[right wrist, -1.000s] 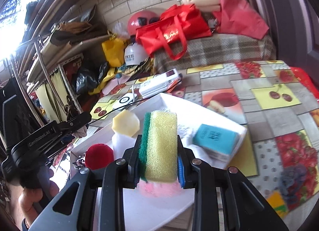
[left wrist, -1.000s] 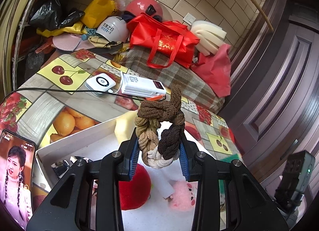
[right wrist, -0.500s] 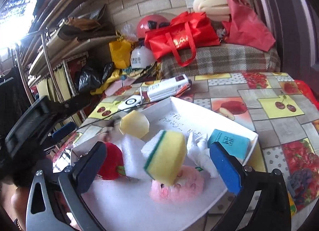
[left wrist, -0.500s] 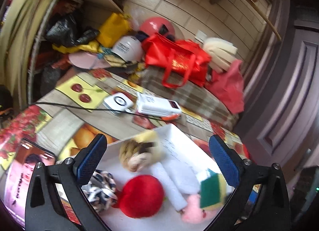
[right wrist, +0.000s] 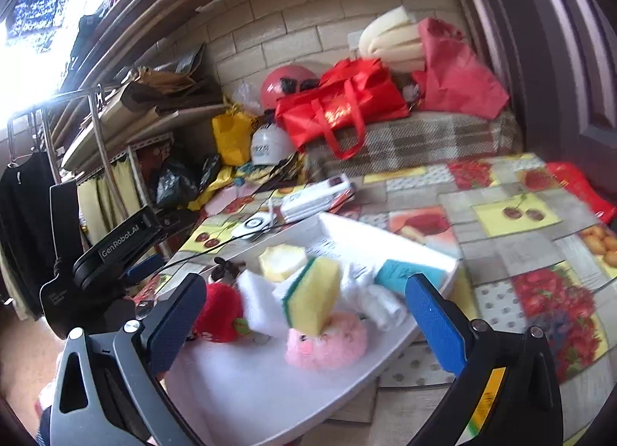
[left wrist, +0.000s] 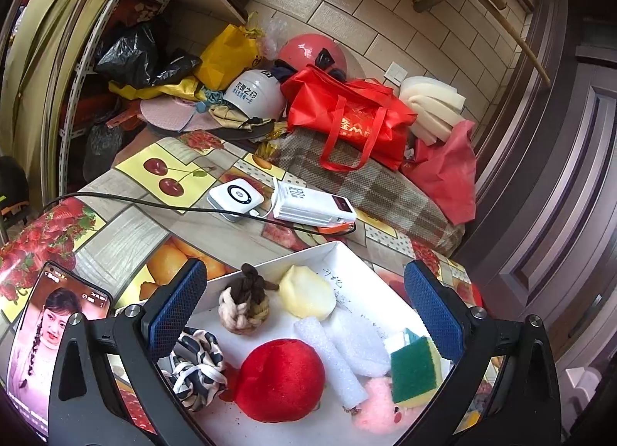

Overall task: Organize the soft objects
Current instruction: 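Open the left tool to drop the braided rope while the right tool releases the sponge into the box, then move both open tools from the box toward the loose items on the table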

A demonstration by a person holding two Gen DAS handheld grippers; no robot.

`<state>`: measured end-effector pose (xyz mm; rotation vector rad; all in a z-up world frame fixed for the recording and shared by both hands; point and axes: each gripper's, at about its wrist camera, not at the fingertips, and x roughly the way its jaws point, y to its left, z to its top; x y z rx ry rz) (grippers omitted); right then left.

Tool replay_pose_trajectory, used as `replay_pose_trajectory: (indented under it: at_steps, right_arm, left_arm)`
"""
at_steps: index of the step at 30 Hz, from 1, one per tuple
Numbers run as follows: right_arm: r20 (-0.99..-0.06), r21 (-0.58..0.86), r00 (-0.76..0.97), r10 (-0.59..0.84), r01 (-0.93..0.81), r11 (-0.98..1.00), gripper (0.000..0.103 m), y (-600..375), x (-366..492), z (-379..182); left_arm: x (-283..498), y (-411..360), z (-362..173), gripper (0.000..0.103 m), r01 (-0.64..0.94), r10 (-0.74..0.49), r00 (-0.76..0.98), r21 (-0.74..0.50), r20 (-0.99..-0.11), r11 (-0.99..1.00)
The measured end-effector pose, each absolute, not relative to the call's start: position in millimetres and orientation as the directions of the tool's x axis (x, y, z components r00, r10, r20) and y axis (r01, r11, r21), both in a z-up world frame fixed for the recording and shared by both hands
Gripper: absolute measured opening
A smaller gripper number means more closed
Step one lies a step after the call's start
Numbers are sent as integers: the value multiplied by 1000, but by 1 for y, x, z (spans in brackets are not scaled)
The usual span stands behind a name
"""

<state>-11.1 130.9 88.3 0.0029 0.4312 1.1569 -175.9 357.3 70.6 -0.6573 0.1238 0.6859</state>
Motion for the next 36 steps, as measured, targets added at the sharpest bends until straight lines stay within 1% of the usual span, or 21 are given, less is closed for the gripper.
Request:
replay_pose_trajectory:
  at_steps: [3,7,14,17,21,23,25,27,29,31,32,33,34,35,36]
  right_arm:
    - [-305,219,385,871,-862,458,103,118,-10,91]
    - [-310,255,396,864,-841,477,103,107,-1,92]
    - [-253,274,443,860,-820,503,103,76,8,100]
    - [-220,277,498,839,-793,543,103,56,19,107]
    - [-200,262,584,787,-742,617,103,31,38,114]
    - [-206,270,613,763,-714,646,103,19,49,113]
    - [-234,295,632,739,-679,673,103,7,65,108]
    - [-285,315,656,698,-624,715,103,-3,81,100]
    - [-347,335,671,655,-564,755,103,-11,99,89]
    - [-391,364,680,620,-505,783,103,-21,112,78]
    - [-409,380,683,605,-475,793,103,-27,118,74]
    - [-426,402,685,591,-442,802,103,-34,123,69]
    - [-437,425,683,585,-417,804,103,-41,127,65]
    - [-445,446,680,583,-397,802,103,-47,131,62]
    - [-451,462,677,582,-381,801,103,-54,134,59]
  left_arm:
    - [-176,356,71,103,-618,545,779,-521,-309,588]
    - [-172,353,73,103,-618,540,781,-512,-314,596]
    - [-164,346,75,103,-604,516,796,-482,-317,635]
    - [-162,339,79,103,-595,514,803,-459,-303,660]
    - [-158,331,83,103,-587,509,810,-431,-293,686]
    - [-154,324,86,103,-566,489,824,-420,-285,710]
    - [-149,317,88,103,-547,471,837,-412,-278,729]
    - [-141,304,91,103,-506,429,862,-398,-270,765]
    - [-128,286,94,103,-435,351,896,-381,-271,816]
    - [-106,259,95,103,-328,222,924,-346,-310,879]
    - [-91,238,94,103,-258,141,926,-316,-351,913]
    - [-79,222,91,103,-213,91,917,-286,-387,934]
    - [-67,203,87,103,-175,56,902,-242,-428,954]
    - [-52,178,78,103,-141,42,877,-172,-479,975]
    - [-43,166,73,103,-125,41,860,-132,-509,983]
